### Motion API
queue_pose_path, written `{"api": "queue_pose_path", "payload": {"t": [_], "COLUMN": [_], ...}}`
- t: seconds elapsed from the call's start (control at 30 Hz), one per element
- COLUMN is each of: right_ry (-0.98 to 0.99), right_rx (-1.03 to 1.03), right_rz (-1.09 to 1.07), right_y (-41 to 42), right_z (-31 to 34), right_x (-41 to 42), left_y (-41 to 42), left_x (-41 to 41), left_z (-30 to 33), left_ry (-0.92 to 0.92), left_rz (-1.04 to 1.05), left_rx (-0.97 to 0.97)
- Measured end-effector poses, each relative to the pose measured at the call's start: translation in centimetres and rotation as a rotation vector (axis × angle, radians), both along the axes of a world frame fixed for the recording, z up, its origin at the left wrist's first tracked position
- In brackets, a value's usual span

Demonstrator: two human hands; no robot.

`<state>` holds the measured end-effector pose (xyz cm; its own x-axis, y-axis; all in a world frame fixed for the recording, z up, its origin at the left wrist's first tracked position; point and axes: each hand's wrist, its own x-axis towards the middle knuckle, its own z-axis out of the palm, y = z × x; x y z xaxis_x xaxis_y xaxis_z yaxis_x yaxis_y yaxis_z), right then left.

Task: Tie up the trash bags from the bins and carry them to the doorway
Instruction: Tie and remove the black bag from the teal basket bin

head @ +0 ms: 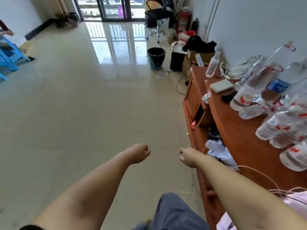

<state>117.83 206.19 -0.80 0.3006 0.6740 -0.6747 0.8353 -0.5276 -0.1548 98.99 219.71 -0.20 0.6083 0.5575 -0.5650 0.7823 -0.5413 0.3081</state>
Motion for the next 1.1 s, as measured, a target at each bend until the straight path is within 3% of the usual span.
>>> {"api": "queue_pose_path", "payload": {"t": [0.43,0.7,1.1], "right_ry": [-0.028,-0.030,-0.006], "right_rx": [-0.010,-0.013,0.028], "right_rz": [0.043,0.106,0.013], "right_y": [30.8,49.6,78.5], "right_z": [0.0,-0.2,0.5], "right_x": [21.8,30.2,40.6], "left_y": [29.7,47.3,78.1], "left_x": [20.0,27.9,39.4], "left_z": [0.1,-1.3,0.1], "left_ry": [-0.043,-0.019,-0.042], "left_rz": [0.094,0.145,0.108], "left_rx": [-0.002,-0.021,-0.027]}}
